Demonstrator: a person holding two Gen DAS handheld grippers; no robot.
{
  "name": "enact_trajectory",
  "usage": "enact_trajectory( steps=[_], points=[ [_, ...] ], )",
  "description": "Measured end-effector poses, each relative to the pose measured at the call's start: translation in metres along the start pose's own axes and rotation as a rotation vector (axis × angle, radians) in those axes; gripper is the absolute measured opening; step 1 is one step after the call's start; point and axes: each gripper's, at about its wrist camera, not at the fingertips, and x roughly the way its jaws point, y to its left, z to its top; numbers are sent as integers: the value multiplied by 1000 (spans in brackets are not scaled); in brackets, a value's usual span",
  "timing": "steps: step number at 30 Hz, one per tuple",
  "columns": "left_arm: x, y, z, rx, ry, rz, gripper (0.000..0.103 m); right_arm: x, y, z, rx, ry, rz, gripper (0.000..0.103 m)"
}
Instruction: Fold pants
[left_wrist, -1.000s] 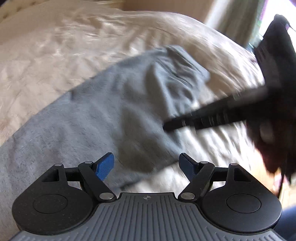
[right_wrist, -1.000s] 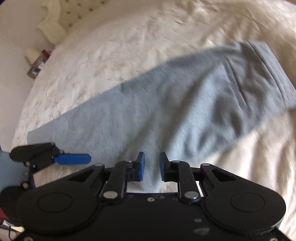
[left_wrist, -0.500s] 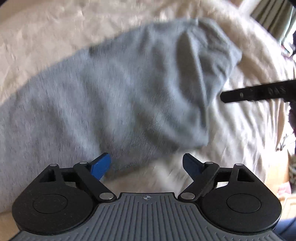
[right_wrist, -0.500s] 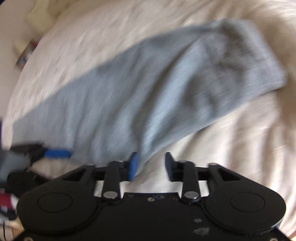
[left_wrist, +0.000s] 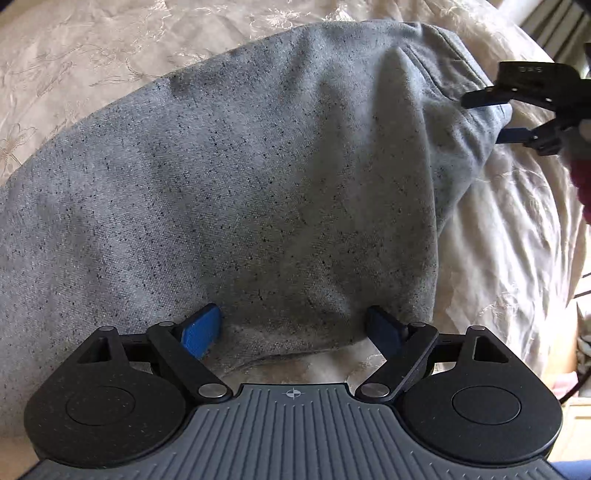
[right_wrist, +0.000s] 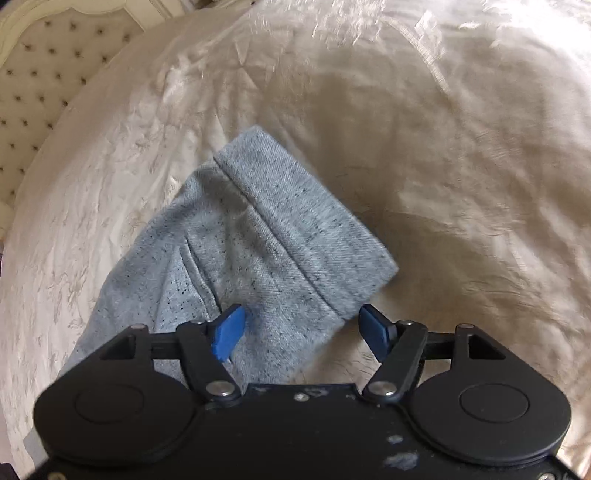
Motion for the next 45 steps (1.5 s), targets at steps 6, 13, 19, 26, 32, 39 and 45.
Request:
enact_trajectory(
  steps=[6,13,19,26,32,39,45],
  points=[
    [-9,4,7,-47,-3,-24,85,10,30,0,-128,22,-13,16],
    [-42,11,12,-41,-114,-78,85,16,56,6,-540,62,-169,14],
    [-25,33,5,-118,-45,126,85,29,62,2,-562,75,-210,15],
    [-50,86,-12,-246,-70,81,90,41,63,-3,-544,63,-224,16],
    [-96,114,-45,-370,-151,102,90,7,69,-6,-574,-22,-244,49],
    [-113,135,-94,-557,-171,174,91,-44,97,-42,-657,-172,-153,49],
    [-118,150,-121,-586,-138,166,91,-33,171,-107,-826,2,164,10]
  ],
)
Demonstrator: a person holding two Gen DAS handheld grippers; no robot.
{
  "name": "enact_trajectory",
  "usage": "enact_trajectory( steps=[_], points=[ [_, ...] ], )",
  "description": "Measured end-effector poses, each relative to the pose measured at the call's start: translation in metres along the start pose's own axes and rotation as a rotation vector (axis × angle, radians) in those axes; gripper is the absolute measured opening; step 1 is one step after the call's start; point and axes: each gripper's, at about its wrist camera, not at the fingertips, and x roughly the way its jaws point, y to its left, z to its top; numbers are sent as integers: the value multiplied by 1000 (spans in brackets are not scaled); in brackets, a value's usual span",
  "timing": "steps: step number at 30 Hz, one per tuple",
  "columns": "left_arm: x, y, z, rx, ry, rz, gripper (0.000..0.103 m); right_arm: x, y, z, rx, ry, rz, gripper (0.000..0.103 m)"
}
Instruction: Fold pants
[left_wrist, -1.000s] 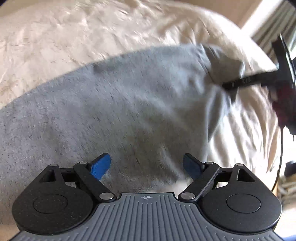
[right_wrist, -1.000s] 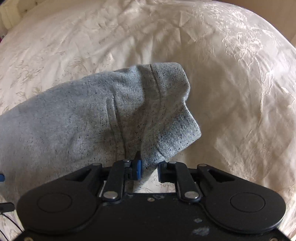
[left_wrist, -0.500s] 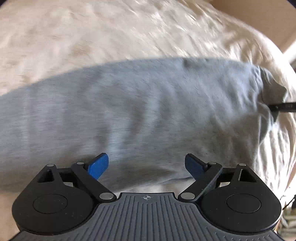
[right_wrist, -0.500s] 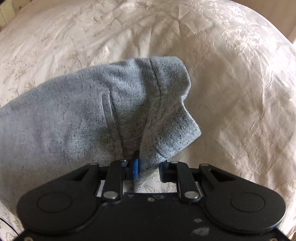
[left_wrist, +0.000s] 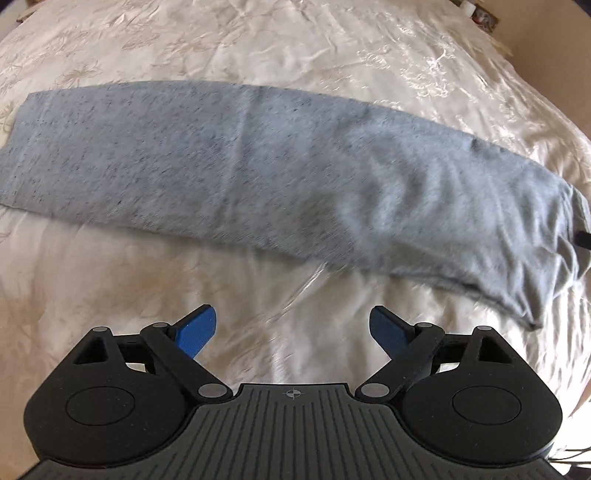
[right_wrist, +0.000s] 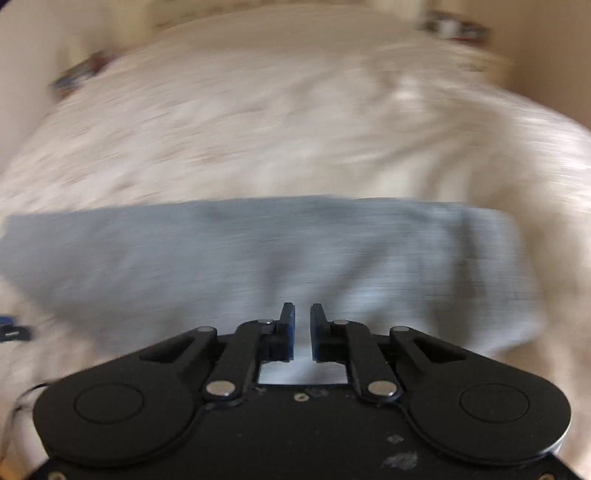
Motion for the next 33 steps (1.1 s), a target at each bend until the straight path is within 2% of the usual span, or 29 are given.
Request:
enact_trajectory(
  steps=[3,5,8,10,12,13,16,20,23,27,30,33],
  points=[
    [-4,10,0,24,-3,-15,91,23,64,8,-89,12,120,10],
    [-6,17,3,39,-4,-29,91,37,103,12,-148,12,163,10],
    [-9,27,8,68,-15,-39,91,62,148,13,-187,32,187,11],
    [-9,35,13,74,-22,-55,91,83,166,7,-185,79,173,11],
    [-7,43,18,80,-26,-64,91,109,178,-5,-173,180,150,11],
    [-6,48,22,86,-26,-66,91,116,182,-10,-172,201,132,10],
    [-6,63,32,106,-39,-73,91,111,187,-3,-151,180,99,11],
    [-5,86,48,132,-62,-64,91,97,194,27,-130,75,82,12],
    [1,108,60,129,-61,-57,91,110,204,56,-100,48,85,13],
    [13,137,74,136,-45,-36,91,139,229,82,-129,49,88,14],
    [26,153,81,166,-20,-19,91,174,245,101,-158,94,87,14],
    [31,163,88,197,-19,-14,91,209,259,117,-182,141,44,14]
  ],
)
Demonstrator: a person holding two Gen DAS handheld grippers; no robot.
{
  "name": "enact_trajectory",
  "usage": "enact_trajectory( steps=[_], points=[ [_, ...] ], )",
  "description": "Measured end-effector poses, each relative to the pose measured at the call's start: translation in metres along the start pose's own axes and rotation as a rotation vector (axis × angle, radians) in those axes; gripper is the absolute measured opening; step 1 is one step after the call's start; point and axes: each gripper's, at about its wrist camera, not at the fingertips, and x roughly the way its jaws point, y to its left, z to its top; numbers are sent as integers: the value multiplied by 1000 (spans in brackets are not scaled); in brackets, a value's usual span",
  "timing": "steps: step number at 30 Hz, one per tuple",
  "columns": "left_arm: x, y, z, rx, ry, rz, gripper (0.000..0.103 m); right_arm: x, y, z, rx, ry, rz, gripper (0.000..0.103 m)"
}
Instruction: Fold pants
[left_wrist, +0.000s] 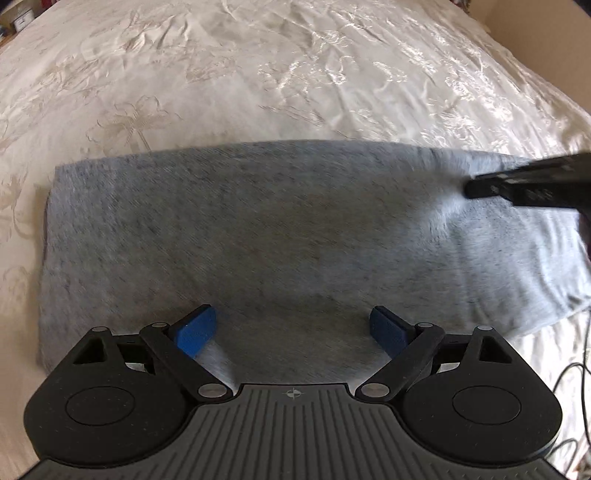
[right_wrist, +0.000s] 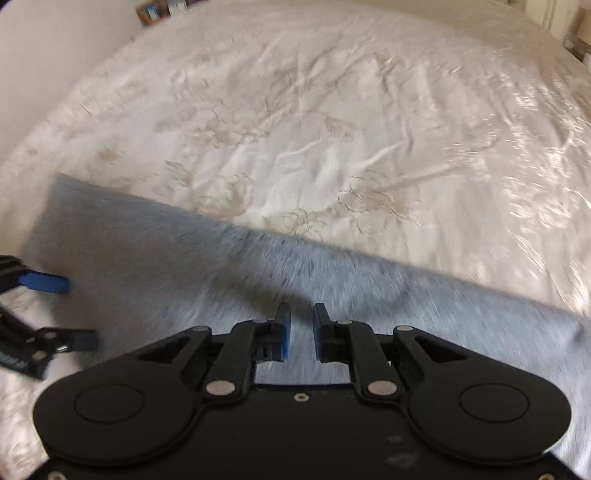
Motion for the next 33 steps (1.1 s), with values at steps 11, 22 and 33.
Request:
enact_trajectory(
  steps=[11,22,33],
  points=[
    [-56,49,-33,-258,-174,-71,103,-12,25,9,96,-42,-8,21],
    [-61,124,-52,-375,-185,-7,103,-53,75,-48,137,-27,53,23],
    [-19,149,-4,-234,-140,-240,103,-71,82,-55,139,-20,31,27]
  ],
)
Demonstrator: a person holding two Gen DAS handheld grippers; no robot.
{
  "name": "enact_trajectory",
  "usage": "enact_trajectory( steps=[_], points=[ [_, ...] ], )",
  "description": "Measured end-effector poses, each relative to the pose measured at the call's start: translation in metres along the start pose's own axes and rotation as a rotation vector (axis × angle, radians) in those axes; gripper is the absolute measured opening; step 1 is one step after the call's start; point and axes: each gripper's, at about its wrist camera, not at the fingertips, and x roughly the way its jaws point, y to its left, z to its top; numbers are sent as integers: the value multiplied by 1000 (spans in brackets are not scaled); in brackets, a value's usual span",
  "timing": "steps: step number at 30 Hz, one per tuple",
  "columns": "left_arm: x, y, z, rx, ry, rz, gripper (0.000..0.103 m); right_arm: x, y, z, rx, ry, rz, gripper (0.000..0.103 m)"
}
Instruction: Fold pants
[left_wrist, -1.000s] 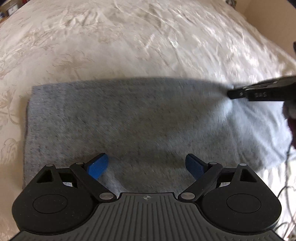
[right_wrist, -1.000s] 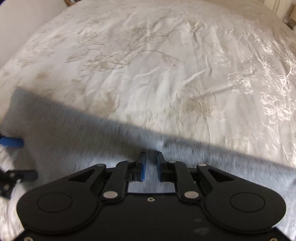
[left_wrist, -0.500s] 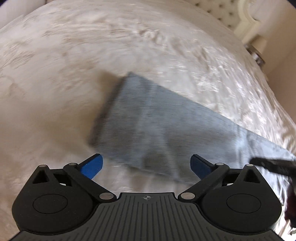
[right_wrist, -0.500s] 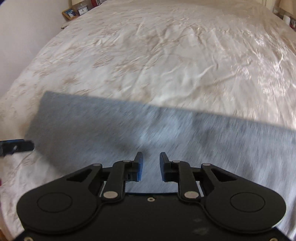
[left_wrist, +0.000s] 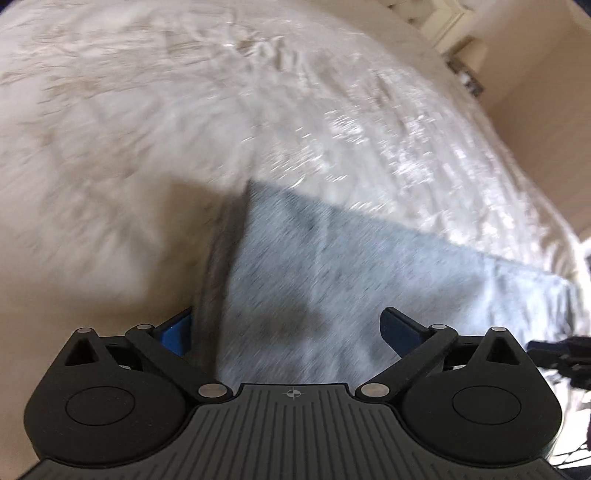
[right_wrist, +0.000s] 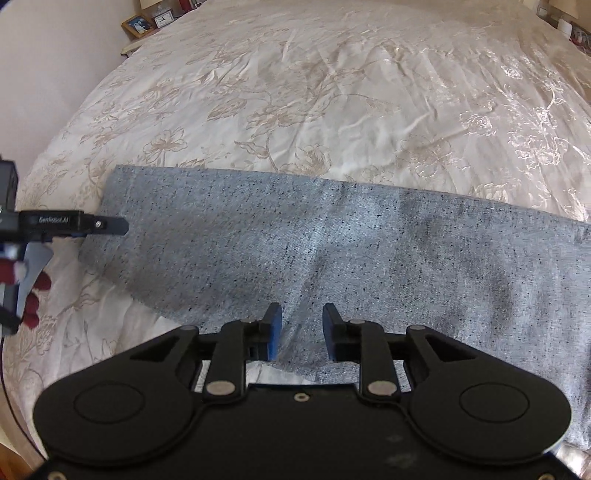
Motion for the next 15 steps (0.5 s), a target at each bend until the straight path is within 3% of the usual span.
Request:
enact_trajectory(
  steps=[3,7,10,13,14,15],
  points=[
    [9,-6,9,7,1,-50,102,3,-3,2,8,-1,-8,28],
    [17,-20,9,46,7,-34,102,6,-5,4,26,-8,-11,29],
    [15,-23,7,3,-5,-22,100,13,-5,11,28,-13,-14,29],
    [12,-24,8,-25,0,22,75,24,-5,23,16,-27,-19,29],
    [11,-25,8,-24,5,53,56,29,-5,28,9,-32,-25,26],
    [8,-25,9,-28,4,78,36,34,-5,34,0,-36,-32,16]
  ],
)
